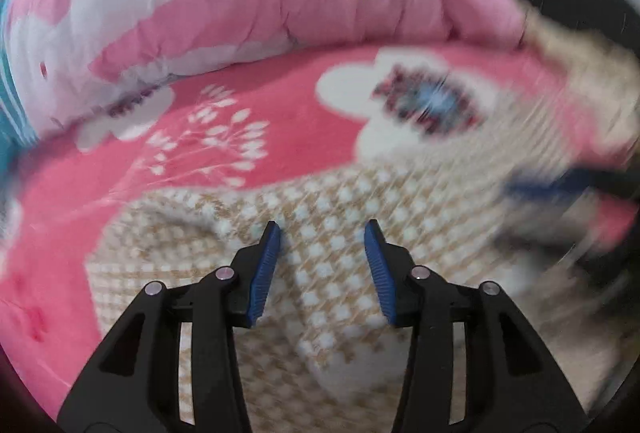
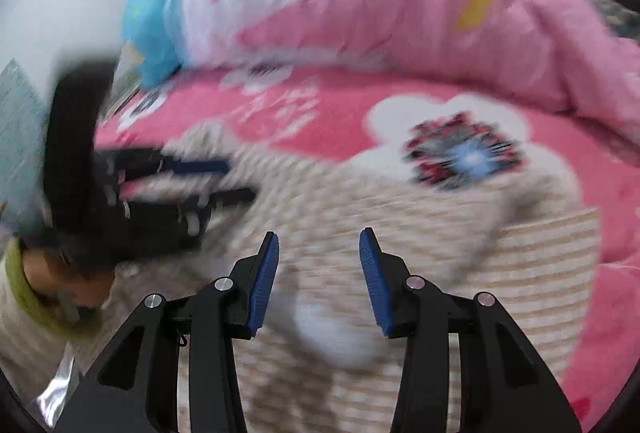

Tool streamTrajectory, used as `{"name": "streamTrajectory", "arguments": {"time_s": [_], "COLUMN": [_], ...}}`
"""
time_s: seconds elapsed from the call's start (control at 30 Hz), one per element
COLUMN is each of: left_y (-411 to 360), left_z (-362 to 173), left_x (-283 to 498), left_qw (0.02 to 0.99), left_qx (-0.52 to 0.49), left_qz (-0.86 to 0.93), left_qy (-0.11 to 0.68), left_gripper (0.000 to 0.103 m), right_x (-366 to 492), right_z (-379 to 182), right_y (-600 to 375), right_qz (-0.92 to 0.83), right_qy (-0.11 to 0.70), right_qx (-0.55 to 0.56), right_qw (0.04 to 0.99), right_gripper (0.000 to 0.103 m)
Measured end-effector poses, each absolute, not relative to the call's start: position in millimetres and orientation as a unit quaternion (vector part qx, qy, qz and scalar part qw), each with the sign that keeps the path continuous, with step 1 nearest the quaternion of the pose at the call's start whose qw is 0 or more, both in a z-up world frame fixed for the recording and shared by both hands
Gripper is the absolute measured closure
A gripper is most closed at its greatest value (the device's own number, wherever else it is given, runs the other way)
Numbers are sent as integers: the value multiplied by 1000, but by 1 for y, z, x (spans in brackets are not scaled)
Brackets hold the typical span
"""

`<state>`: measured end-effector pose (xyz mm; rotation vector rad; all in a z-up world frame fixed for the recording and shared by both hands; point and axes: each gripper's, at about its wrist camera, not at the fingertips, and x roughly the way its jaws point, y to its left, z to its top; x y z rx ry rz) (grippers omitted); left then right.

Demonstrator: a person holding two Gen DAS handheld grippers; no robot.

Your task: Fold large clothes

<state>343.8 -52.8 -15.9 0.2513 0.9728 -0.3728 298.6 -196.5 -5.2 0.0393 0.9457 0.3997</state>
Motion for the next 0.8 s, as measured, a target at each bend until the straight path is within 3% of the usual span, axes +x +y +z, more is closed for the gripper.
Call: {"name": "streamTrajectory", "arguments": {"time_s": [0.13,0.37,0.47,0.53,0.57,0.7,0.8], "left_y": [-56,-29,-23,-18,-16,-15,-11], "left_z": [-24,-24,-28,-31,-32,-30,-29], "left_x": [318,328,330,332,333,333,331], "left_qw": [874,867,866,863,862,862,862], "left_qx": [171,95,68,43,34,35,29], "left_qz": [-172,-182,-181,-184,-185,-186,-188], "left_qy": [421,453,462,468,471,471,470], "left_gripper": [57,50,46,45,45,45,45], "right_x": [313,321,349,361,363,347,327], "right_z": [-47,-1,-16,-43,-51,-14,13], "right_y": [-235,-236,-245,-250,-257,-242,-209], "right_qz": [145,111,78,60,62,28,97], "right_qy": [497,471,491,527,534,501,462], "right_qx": [22,35,51,51,79,42,27], "right_qw": [855,874,866,846,839,864,881], "right_gripper": [63,63,63,52,52,52,52]}}
